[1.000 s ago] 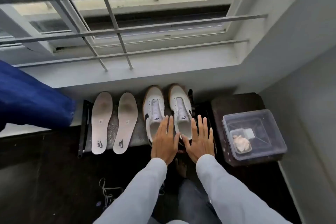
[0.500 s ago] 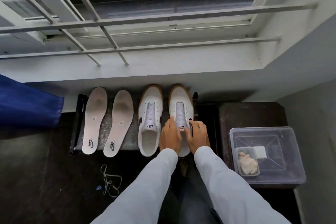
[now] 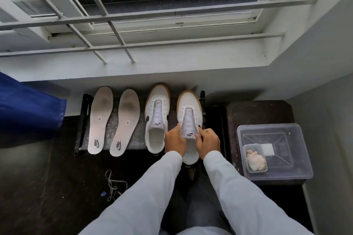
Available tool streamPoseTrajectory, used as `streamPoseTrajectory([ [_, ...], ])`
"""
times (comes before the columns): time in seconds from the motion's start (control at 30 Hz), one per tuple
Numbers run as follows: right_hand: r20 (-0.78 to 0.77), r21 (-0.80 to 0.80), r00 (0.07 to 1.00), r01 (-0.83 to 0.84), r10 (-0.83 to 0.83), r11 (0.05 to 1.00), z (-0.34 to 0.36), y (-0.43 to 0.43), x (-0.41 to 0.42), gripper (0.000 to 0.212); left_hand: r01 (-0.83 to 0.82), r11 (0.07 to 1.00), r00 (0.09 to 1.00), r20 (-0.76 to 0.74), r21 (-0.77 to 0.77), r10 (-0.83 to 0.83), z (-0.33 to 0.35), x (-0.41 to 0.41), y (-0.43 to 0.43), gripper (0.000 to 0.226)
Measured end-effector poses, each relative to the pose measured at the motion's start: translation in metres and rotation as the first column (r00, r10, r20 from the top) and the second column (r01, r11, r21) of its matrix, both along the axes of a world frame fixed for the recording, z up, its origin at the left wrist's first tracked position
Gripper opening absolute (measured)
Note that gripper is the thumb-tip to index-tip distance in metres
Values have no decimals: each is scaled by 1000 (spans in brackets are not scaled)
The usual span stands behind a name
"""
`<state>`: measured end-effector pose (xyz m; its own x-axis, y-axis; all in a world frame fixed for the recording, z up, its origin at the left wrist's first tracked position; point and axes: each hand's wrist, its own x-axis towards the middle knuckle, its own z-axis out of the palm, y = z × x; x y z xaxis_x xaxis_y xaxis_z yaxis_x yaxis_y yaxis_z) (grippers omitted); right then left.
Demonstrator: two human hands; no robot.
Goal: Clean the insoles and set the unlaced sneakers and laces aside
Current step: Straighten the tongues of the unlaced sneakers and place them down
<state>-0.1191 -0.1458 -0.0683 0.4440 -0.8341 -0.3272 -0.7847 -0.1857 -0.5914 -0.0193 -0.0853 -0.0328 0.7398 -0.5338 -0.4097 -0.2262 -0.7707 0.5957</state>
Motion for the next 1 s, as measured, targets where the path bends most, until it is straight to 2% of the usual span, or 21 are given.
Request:
streamPoseTrajectory([
  [0.23,25,-94,991,132,-130,987,28,75,-44,21,59,998,995,-76,-22,-61,23,-41,73,24],
  [0.4,76,-173,972,233,-223,957,45,160,-85,18,27,996,986,-160,-90,-41,38,-82,154,26],
  [0.6,74,-227,968,250,-239,941,28,249,-135,15,6,993,966,-256,-120,-37,28,-123,241,27],
  [0.7,37,-207,972,233,-230,950,3,283,-159,12,5,997,953,-301,-83,-30,4,-143,274,29],
  [0.8,3,-178,975,220,-223,959,-36,304,-179,19,-3,1000,943,-332,-27,-6,-37,-161,297,32],
  [1.0,-120,-28,978,166,-168,986,-140,312,-211,16,-33,998,930,-364,62,54,-154,-196,310,31],
])
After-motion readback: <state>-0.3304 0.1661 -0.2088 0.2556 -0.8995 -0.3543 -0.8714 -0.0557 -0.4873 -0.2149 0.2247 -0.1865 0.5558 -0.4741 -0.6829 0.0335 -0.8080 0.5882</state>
